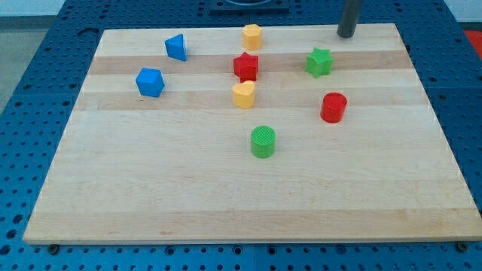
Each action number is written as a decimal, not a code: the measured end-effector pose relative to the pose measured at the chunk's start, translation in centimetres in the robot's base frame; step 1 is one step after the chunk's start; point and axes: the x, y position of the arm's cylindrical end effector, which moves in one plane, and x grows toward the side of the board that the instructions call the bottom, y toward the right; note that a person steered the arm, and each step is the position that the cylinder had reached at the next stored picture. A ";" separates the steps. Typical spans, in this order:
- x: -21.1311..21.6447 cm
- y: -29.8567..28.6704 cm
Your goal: Slide the green star down a bit
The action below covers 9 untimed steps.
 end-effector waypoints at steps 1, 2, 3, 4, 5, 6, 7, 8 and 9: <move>0.0 0.0; 0.1 -0.4; 0.2 -0.4; 0.7 -1.0; 2.2 -1.9; 2.2 -4.0; 2.2 -6.4; 2.3 -8.6; 2.8 -9.0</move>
